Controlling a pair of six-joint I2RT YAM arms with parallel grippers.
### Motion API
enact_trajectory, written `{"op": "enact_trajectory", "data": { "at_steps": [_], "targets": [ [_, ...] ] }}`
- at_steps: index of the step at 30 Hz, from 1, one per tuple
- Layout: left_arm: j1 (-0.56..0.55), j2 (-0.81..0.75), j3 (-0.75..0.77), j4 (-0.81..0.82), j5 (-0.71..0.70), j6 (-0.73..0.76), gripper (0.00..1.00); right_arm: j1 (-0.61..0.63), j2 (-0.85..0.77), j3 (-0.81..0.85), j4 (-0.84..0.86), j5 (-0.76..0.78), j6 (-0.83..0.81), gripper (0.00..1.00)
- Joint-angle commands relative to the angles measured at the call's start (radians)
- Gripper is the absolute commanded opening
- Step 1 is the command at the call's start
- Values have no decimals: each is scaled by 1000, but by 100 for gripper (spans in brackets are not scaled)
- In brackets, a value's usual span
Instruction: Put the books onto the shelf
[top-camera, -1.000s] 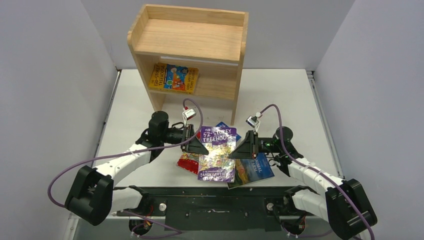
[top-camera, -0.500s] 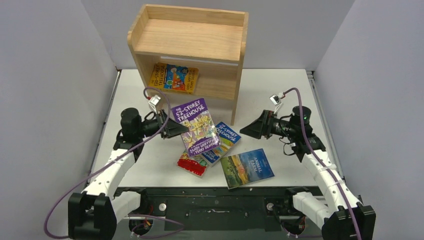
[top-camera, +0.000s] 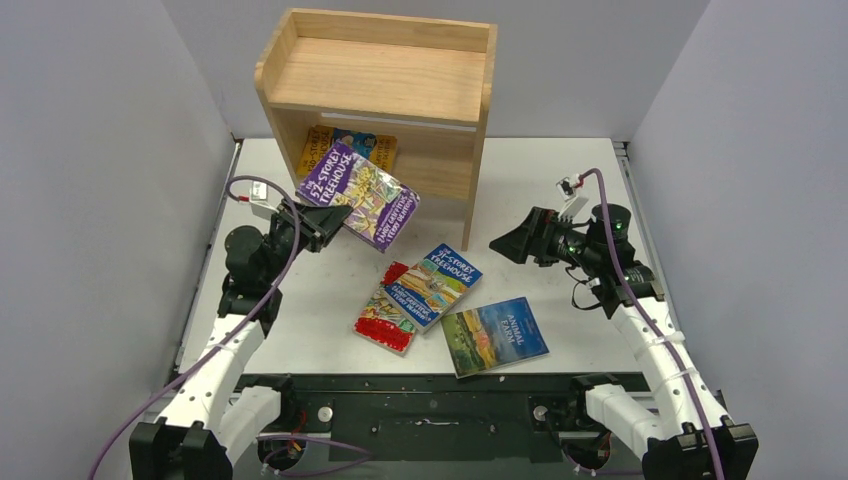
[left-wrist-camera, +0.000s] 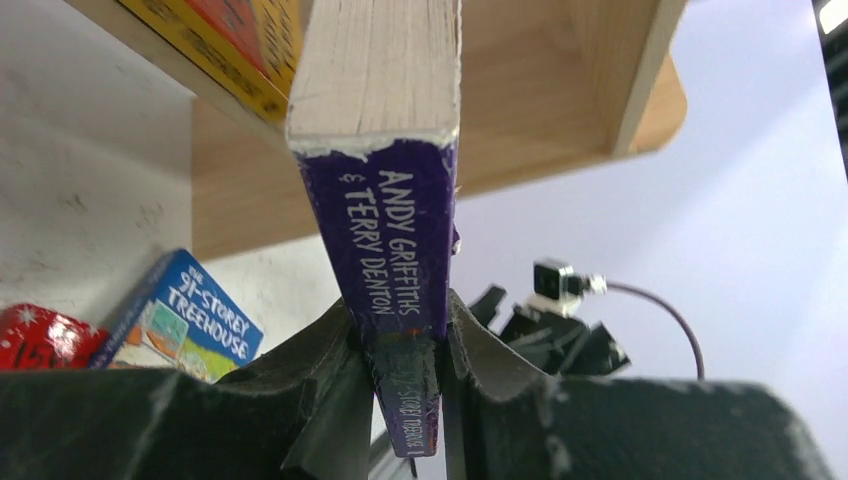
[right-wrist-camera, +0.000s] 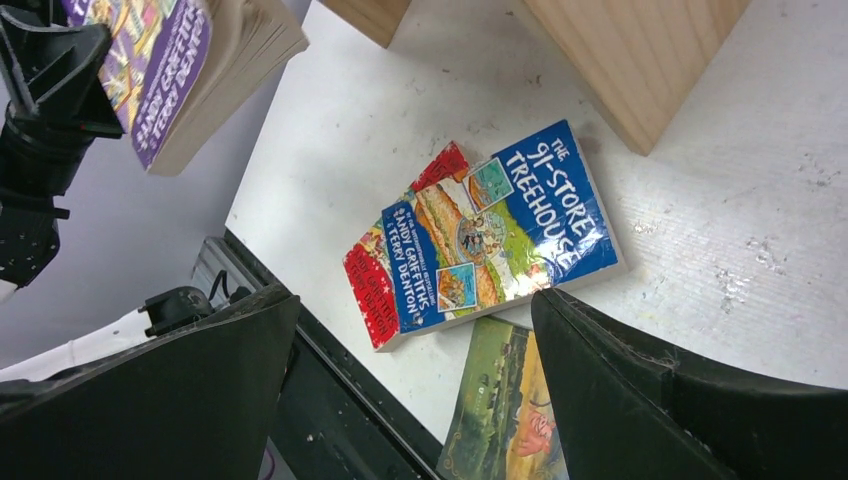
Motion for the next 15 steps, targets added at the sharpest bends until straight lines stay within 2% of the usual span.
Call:
{"op": "enact_trajectory", "data": {
  "at_steps": [1,7,15],
  "targets": [
    [-3,41,77,154,-183,-56,0,-3,-3,63,43,27,2,90],
    [-21,114,88,289,-272,-121,0,-2,-9,58,49,26,8,90],
    [-35,181,126,387,-273,-161,0,-2,0,48,64,17,16,90]
  ]
}}
